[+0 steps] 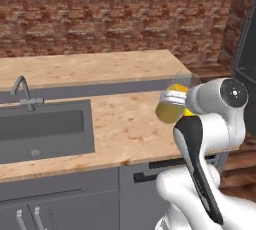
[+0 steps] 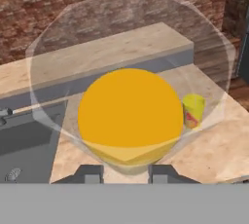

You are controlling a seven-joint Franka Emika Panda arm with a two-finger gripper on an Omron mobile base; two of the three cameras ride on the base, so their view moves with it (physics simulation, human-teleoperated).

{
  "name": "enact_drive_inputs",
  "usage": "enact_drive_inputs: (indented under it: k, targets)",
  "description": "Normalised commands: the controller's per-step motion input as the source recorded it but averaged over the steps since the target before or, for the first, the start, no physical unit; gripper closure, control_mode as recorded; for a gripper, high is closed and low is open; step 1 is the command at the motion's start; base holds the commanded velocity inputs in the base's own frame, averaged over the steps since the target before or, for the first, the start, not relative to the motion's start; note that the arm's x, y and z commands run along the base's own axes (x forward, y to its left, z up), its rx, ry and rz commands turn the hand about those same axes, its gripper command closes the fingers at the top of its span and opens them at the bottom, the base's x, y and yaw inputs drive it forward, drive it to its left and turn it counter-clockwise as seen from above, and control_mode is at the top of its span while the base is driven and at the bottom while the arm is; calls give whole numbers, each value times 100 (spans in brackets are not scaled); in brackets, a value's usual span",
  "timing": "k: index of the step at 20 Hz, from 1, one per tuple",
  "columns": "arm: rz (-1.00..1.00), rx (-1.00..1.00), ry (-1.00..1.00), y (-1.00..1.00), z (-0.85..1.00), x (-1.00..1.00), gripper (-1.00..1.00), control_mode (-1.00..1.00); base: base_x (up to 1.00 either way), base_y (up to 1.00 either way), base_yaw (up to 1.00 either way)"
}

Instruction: Place the pitcher and cup on the dining counter for serving.

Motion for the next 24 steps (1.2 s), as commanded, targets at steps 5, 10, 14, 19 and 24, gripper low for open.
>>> enact_drive_inputs:
  k: [5, 10, 14, 19, 24]
  targets:
    - [0, 0, 0, 0, 0, 0, 100, 100, -85, -81, 16]
    - [0, 0, 0, 0, 0, 0, 100, 100, -54, -100, 13]
    - [0, 0, 0, 0, 0, 0, 100, 100, -7, -100, 4]
    - [0, 0, 0, 0, 0, 0, 100, 100, 8, -100, 0]
    - [0, 0, 0, 0, 0, 0, 100, 100, 77, -100, 1]
